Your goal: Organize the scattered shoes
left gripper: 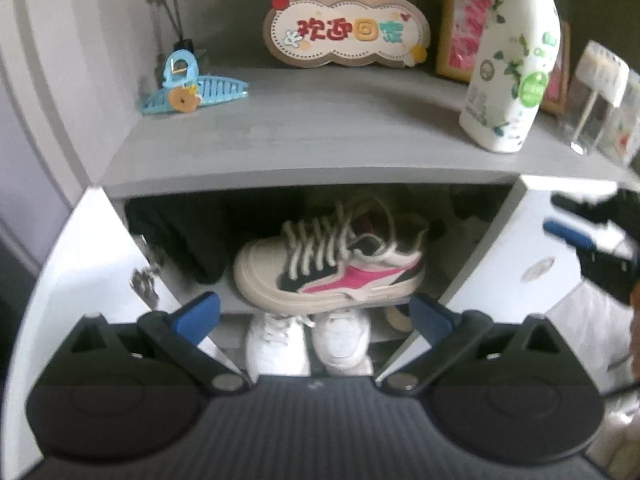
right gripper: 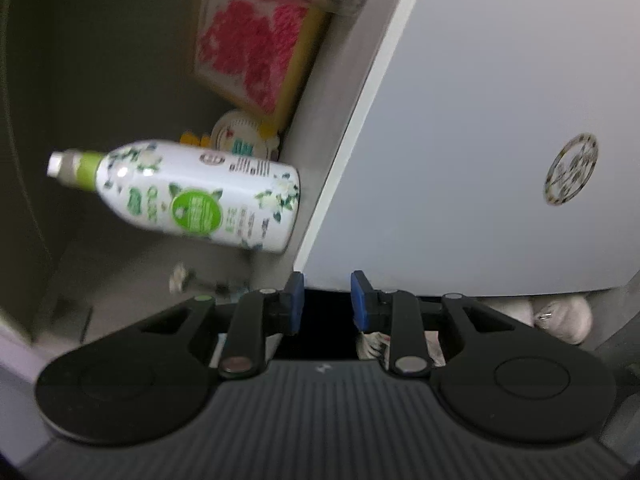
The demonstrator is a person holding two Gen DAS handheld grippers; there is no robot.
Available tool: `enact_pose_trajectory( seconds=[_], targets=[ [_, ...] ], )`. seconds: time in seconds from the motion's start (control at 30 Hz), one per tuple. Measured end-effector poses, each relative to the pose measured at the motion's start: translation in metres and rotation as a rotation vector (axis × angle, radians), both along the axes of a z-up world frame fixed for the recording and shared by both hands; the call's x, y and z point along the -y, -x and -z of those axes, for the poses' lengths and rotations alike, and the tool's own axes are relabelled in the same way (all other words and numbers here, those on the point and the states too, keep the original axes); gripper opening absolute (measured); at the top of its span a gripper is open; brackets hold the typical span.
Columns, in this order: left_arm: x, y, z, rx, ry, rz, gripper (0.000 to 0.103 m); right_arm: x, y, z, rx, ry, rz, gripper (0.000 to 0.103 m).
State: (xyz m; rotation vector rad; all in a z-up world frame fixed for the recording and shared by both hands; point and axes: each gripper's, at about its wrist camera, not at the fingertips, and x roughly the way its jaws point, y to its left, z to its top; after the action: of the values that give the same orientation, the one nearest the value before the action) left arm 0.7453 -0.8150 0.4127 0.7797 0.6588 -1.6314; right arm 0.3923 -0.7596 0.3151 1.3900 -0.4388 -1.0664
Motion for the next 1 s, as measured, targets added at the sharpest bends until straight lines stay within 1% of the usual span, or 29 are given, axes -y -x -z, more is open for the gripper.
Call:
enact_pose_trajectory(
  seconds=[0.13,0.2,0.23,0.3,0.4,0.47,0.53,0.63,0.73,0.8,0.9,0.97,1.0],
  targets=[
    [-0.019,0.028,0.003,0.013,-0.001,-0.086,0.102,-0.016,0.023,-0.009,-0.144,-0.007,-0.198,0.029],
    [-0.042,0.052,0.004,0.01,-0.003,-0.162,0.102,-0.024,0.036,-0.015,-0.207,0.001,-0.271,0.029],
    [-0.051,0.061,0.004,0.012,-0.003,-0.187,0.102,-0.032,0.046,-0.018,-0.251,0.01,-0.326,0.029],
    [-0.078,0.087,0.004,0.025,0.009,-0.242,0.102,-0.044,0.058,-0.02,-0.304,0.028,-0.392,0.029],
    [-0.107,0.11,0.004,0.031,0.006,-0.294,0.102,-0.067,0.077,-0.024,-0.406,0.073,-0.509,0.029],
    [-0.14,0.13,0.0,0.036,-0.007,-0.366,0.102,-0.078,0.085,-0.026,-0.433,0.073,-0.56,0.029],
    [-0.164,0.139,-0.005,0.015,0.002,-0.397,0.102,-0.091,0.088,-0.03,-0.45,0.094,-0.614,0.029],
    [-0.204,0.156,-0.007,0.042,-0.001,-0.443,0.102,-0.114,0.087,-0.037,-0.48,0.135,-0.719,0.029],
    [-0.244,0.164,-0.008,0.042,-0.006,-0.501,0.102,-0.136,0.085,-0.042,-0.489,0.163,-0.781,0.029],
    [-0.272,0.167,-0.01,0.035,0.004,-0.551,0.102,-0.151,0.084,-0.046,-0.503,0.184,-0.808,0.029],
    [-0.313,0.173,-0.01,0.019,0.015,-0.617,0.102,-0.177,0.086,-0.052,-0.528,0.22,-0.847,0.029],
    [-0.336,0.177,-0.012,0.017,0.025,-0.644,0.102,-0.196,0.088,-0.058,-0.555,0.251,-0.873,0.029],
    [-0.354,0.18,-0.012,0.019,0.032,-0.664,0.102,-0.204,0.09,-0.06,-0.569,0.263,-0.886,0.029]
  ],
)
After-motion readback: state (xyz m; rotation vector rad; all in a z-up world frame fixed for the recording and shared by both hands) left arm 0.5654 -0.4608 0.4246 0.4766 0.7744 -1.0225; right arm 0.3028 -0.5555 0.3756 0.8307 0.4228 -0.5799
